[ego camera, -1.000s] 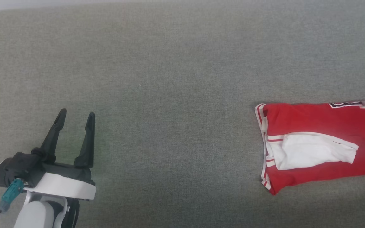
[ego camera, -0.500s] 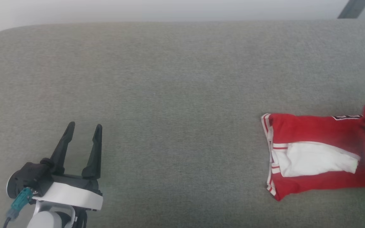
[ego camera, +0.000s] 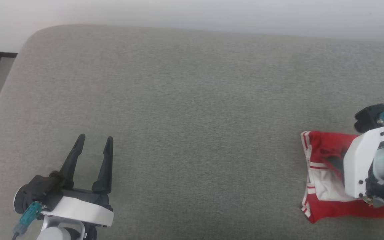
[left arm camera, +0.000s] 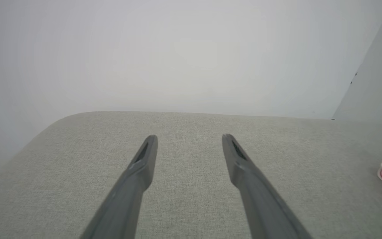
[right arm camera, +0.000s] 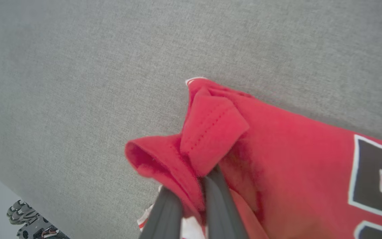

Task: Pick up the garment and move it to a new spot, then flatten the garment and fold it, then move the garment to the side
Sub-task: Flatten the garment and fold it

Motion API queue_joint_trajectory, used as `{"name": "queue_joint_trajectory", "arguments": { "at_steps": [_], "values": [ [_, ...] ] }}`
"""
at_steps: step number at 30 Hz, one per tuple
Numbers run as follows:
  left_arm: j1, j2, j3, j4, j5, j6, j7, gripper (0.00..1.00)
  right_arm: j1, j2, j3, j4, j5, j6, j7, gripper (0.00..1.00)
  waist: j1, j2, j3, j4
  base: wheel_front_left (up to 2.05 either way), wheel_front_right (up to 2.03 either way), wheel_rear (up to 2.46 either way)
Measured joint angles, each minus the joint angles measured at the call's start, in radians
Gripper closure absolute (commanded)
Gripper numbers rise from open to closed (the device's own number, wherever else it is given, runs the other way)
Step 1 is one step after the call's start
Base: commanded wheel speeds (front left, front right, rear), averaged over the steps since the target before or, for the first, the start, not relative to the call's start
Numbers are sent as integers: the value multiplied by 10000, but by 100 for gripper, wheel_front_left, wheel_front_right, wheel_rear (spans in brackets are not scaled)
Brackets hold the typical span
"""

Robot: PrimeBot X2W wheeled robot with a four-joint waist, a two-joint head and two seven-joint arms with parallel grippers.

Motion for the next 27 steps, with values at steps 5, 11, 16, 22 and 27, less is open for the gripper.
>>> {"name": "queue_joint_trajectory", "arguments": {
  "at_steps": [5,11,16,22,27],
  "values": [
    [1,-58,-12,27,15,-2,0,0,177,13,188,234,-31,0,-127,100,0,0,-41,130,0,0,0],
    [122,-65,-19,155,29,0,0,0,205,13,389,414,90,-2,-859,0,0,0,-254,31,0,0,0],
    [223,-6,36,280,-36,-2,0,0,132,-290,537,372,368,0,-2000,0,0,0,-499,-230,0,0,0],
    [407,75,115,476,-84,0,0,0,-51,-711,828,928,518,0,-3954,0,0,0,-859,-616,0,0,0],
    [600,104,151,692,-125,0,0,0,-51,-886,1045,1967,625,0,-6102,0,0,0,-1188,-910,0,0,0]
  ]
}}
